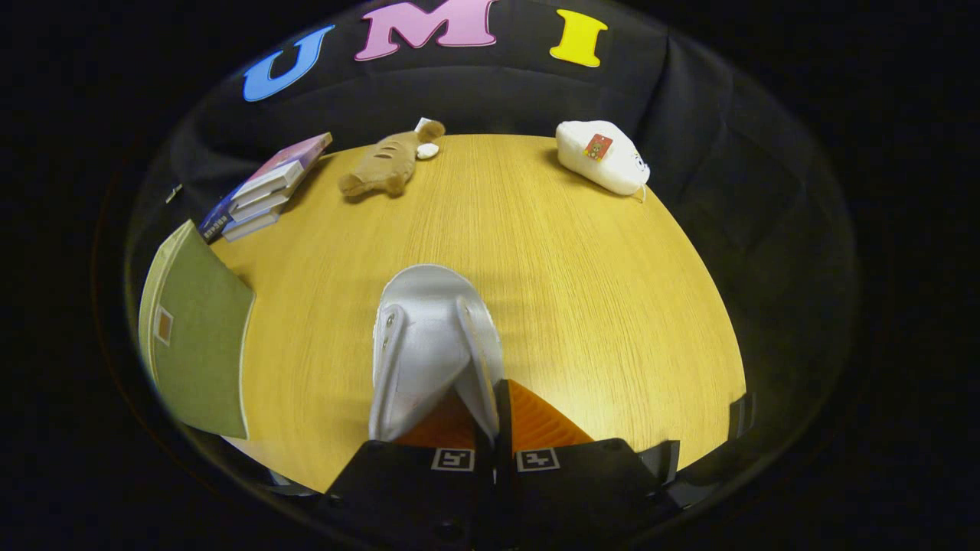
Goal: Open the storage box then place both shoes into the box .Put the left shoe in first, then the right shoe, with the right side of both shoes facing outward in a uniform manner.
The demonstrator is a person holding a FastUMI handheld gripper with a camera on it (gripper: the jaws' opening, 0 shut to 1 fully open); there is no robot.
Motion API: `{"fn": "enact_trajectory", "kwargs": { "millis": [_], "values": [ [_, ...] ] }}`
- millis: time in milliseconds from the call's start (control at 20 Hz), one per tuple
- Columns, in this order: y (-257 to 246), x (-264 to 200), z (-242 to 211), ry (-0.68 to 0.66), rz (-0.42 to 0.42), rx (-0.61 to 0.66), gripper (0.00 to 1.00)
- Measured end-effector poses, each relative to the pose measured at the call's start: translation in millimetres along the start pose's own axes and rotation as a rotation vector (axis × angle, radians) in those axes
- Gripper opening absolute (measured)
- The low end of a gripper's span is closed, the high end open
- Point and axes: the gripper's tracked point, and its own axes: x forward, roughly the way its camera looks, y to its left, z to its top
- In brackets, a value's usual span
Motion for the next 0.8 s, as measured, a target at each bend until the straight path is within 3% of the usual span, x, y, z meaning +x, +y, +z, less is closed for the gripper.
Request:
{"fn": "enact_trajectory", "kwargs": {
  "millis": [250,500,800],
  "values": [
    [56.3,-58.5,47.7,-0.087,0.094,-0.01,0.05],
    [144.1,-111.0,90.0,-0.139,0.234,0.004,0.05],
    [259.1,-148.7,103.7,-0.111,0.385,0.009,0.05]
  ]
}}
